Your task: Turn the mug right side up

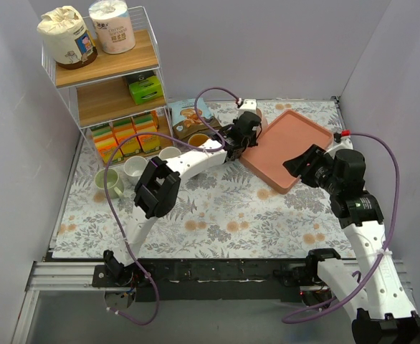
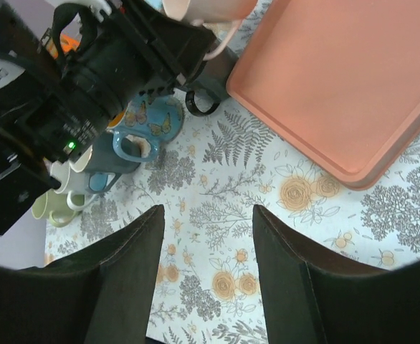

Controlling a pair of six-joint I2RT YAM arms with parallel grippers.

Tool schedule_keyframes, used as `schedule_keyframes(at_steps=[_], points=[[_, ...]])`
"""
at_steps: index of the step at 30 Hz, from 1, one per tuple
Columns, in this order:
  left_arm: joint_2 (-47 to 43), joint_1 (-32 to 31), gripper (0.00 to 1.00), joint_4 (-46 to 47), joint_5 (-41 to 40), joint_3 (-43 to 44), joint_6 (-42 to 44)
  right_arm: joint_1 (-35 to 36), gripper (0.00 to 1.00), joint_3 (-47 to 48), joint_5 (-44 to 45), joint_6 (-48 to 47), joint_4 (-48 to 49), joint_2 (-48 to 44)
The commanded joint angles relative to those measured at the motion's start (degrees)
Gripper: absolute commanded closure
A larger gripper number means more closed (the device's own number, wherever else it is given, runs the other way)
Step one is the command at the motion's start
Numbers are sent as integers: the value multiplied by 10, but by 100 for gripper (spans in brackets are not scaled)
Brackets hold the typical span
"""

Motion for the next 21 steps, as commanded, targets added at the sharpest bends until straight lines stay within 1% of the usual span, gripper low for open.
schedule_keyframes(at_steps=[1, 7, 10, 16, 21], points=[[16, 0, 100, 59, -90, 71, 7, -2, 41, 22, 17, -8, -27, -24], [92, -2, 100, 57, -117, 136, 42, -2, 41, 29, 31, -18, -68, -46], [111, -2, 100, 67, -117, 144, 57, -3, 41, 34, 43, -26, -91, -57], [137, -3, 100, 72, -121, 159, 79, -2, 41, 34, 53, -33, -110, -69], [131, -17, 100, 69, -94, 151, 101, -3, 40, 34, 59, -42, -112, -67]])
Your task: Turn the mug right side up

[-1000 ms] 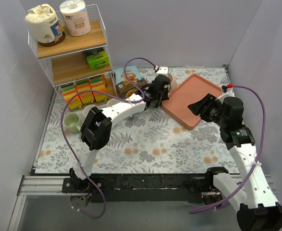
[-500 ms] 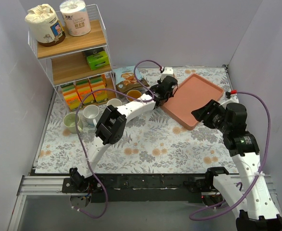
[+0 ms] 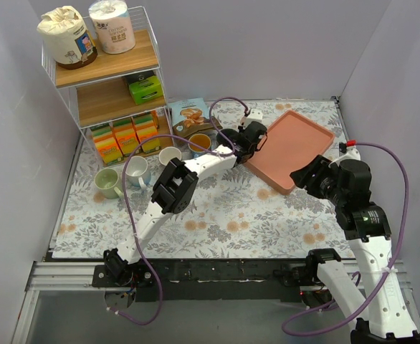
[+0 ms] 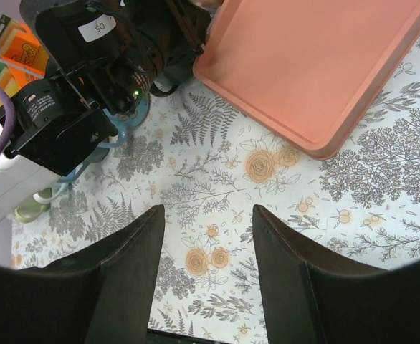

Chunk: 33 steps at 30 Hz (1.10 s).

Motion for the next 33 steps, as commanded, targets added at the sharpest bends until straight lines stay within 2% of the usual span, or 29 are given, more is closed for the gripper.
schedule_keyframes(at_steps=[1, 12, 18, 29, 33], points=[[-43, -16, 100, 34, 3, 22, 36, -2, 40, 25, 12, -18, 4, -1], [-68, -35, 100, -29, -29, 14, 29, -1, 40, 6, 0, -18, 18, 4], [-71, -35, 100, -83, -39, 47, 29, -1, 40, 2, -3, -19, 19, 6], [-86, -36, 100, -126, -16, 37, 32, -1, 41, -6, -10, -14, 25, 5], [-74, -36, 91, -122, -12, 52, 50, -1, 40, -7, -10, -14, 22, 2]])
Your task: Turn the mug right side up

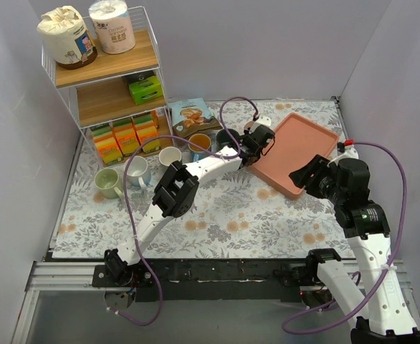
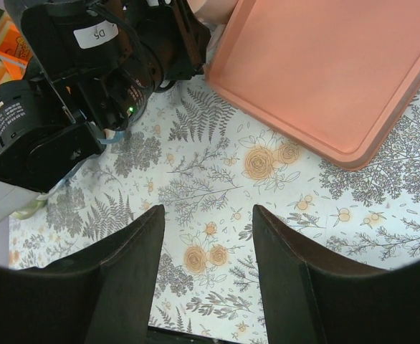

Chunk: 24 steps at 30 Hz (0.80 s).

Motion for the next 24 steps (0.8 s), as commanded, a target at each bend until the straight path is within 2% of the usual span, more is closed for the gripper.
schedule_keyframes(at_steps=[1, 3, 8, 13, 15, 17, 19, 24], points=[[-49, -4, 84, 0, 3, 44, 22, -2, 41, -6, -5, -5, 21, -4], [-38, -4, 82, 16, 7, 54, 35, -2, 41, -9, -7, -5, 21, -6], [-10, -4, 65, 36, 9, 85, 51, -1, 40, -12, -17, 1, 21, -3], [-12, -3, 59, 48, 9, 62, 50, -2, 40, -14, -19, 1, 19, -2], [-20, -3, 45, 47, 6, 51, 46, -2, 40, -14, -20, 1, 21, -1], [-31, -3, 37, 48, 2, 46, 43, -1, 40, -13, -19, -1, 21, 1], [-59, -3, 22, 49, 2, 44, 37, -2, 40, -10, -17, -5, 23, 3], [-165, -17, 2, 57, -12, 23, 43, -2, 31, 10, 11, -11, 19, -2]])
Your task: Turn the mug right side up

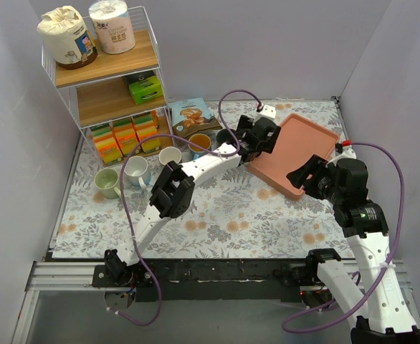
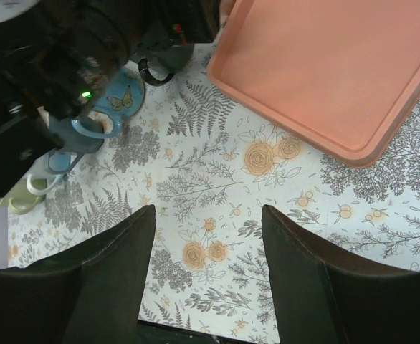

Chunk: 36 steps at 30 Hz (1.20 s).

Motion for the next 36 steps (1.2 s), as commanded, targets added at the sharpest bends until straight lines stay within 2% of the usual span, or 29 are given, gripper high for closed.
schedule_keyframes(at_steps=[1, 5, 6, 7, 8, 10, 13, 16, 19, 21, 26, 29, 36], points=[[-191, -17, 2, 6, -11, -8, 2, -2, 26, 21, 32, -9, 17, -5], [-300, -19, 2, -42, 36, -83, -26, -2, 14, 42, 58, -17, 18, 3], [-321, -18, 2, -81, 54, -97, -35, -2, 14, 48, 78, -19, 22, 8], [-338, -18, 2, -102, 68, -111, -48, -2, 7, 67, 82, -25, 24, 14], [-365, -16, 2, -129, 92, -139, -52, -2, 5, 77, 93, -28, 24, 30], [-388, -9, 2, -205, 165, -170, -73, -2, 3, 108, 104, -41, 27, 48], [-438, -3, 2, -290, 199, -238, -140, -1, 3, 140, 123, -71, 41, 79], [-512, -2, 2, -306, 232, -315, -170, -2, 3, 178, 146, -99, 54, 108], [-596, -2, 2, -288, 220, -363, -194, -2, 3, 218, 152, -117, 62, 135], [-627, -1, 2, -298, 209, -361, -202, -3, 3, 248, 150, -123, 62, 155], [-616, 5, 2, -410, 256, -212, -166, -2, 2, 278, 129, -131, 73, 177], [-654, 5, 2, -400, 231, -211, -170, -2, 1, 284, 116, -124, 80, 177], [-676, 5, 2, -415, 178, -191, -159, -2, 1, 284, 88, -106, 94, 173]])
